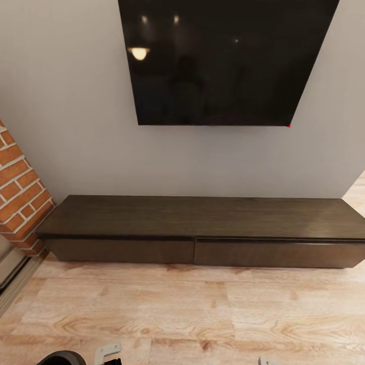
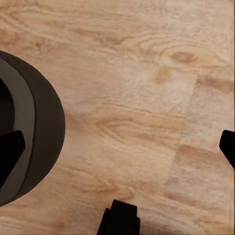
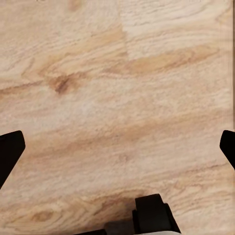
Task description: Place each of the two pumpkins and all three candles from the living room inside a cabinet in the living room (use any cabinet), then make sure every cabinet is closed, and position the cauldron so it is next to a table in the living room.
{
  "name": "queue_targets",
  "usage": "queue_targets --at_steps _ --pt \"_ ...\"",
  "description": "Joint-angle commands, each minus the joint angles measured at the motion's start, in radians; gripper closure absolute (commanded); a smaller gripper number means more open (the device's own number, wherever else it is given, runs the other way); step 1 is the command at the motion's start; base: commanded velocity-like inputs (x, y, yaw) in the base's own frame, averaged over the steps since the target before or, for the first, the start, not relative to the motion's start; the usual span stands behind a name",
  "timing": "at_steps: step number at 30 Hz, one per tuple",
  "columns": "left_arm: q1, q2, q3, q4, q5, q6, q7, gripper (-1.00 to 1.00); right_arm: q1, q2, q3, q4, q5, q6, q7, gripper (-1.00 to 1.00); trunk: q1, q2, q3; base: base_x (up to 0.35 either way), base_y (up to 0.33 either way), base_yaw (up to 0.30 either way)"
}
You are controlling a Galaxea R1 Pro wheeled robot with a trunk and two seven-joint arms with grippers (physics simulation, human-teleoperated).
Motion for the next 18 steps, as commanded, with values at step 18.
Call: queue_targets --at_steps 18 --pt "-0.002 0.044 0.241 -0.857 0.110 0.945 -0.773 -1.00 -0.002 -0.099 -0.321 -0.143 -0.108 0.170 0.463 -1.00 0.000 0.000 -0.001 0.001 0.000 0.000"
